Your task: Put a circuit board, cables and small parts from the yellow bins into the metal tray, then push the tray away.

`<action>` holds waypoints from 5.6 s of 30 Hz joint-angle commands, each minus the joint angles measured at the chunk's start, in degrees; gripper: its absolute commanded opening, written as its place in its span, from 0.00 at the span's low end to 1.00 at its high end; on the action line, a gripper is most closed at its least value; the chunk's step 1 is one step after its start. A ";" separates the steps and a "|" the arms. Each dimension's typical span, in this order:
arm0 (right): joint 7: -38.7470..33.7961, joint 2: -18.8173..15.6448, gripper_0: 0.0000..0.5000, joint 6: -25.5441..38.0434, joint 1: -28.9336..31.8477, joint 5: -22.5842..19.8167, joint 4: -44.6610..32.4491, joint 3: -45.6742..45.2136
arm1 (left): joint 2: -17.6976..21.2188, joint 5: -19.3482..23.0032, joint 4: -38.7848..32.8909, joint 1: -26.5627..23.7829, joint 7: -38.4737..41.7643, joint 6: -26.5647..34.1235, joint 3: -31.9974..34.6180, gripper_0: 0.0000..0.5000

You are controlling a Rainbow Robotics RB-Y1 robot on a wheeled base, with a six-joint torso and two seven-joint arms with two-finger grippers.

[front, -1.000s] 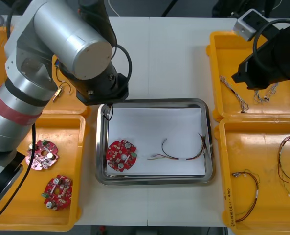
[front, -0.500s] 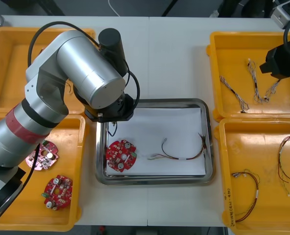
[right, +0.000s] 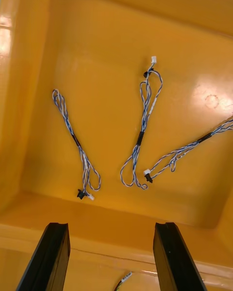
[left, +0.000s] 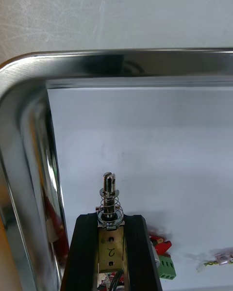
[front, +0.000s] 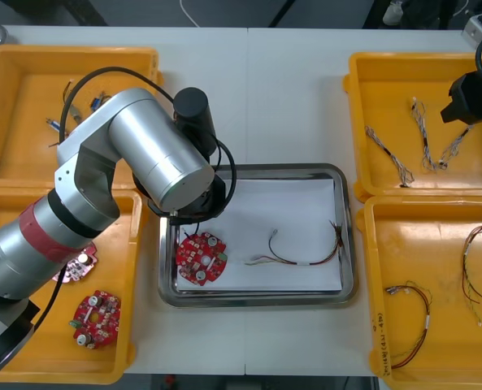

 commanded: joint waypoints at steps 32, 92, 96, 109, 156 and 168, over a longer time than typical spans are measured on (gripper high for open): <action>-2.56 -0.32 1.00 -4.28 -17.44 12.42 29.73 -8.06 | -1.97 -3.21 3.76 0.35 4.00 -5.94 0.47 1.00; -27.52 -3.31 1.00 -30.82 -30.36 23.23 72.27 -10.70 | 8.40 -12.09 34.08 -14.86 -6.82 4.52 43.01 1.00; -28.57 -3.40 1.00 -31.43 -29.04 22.71 72.27 -10.70 | 8.40 -12.44 38.57 -16.00 -7.43 -0.49 43.01 1.00; -27.87 -5.25 1.00 -34.07 -28.69 22.00 76.05 -12.54 | 8.31 -13.32 46.21 -17.41 -8.92 -11.21 42.84 1.00; -32.18 -2.96 1.00 -47.61 -29.39 19.01 86.94 -12.90 | 7.52 -12.79 58.96 -17.85 -12.26 -28.53 40.73 0.00; -33.06 -1.99 1.00 -47.78 -28.25 18.75 86.94 -12.81 | 8.75 -12.88 43.31 -17.76 -13.06 -10.77 43.45 0.00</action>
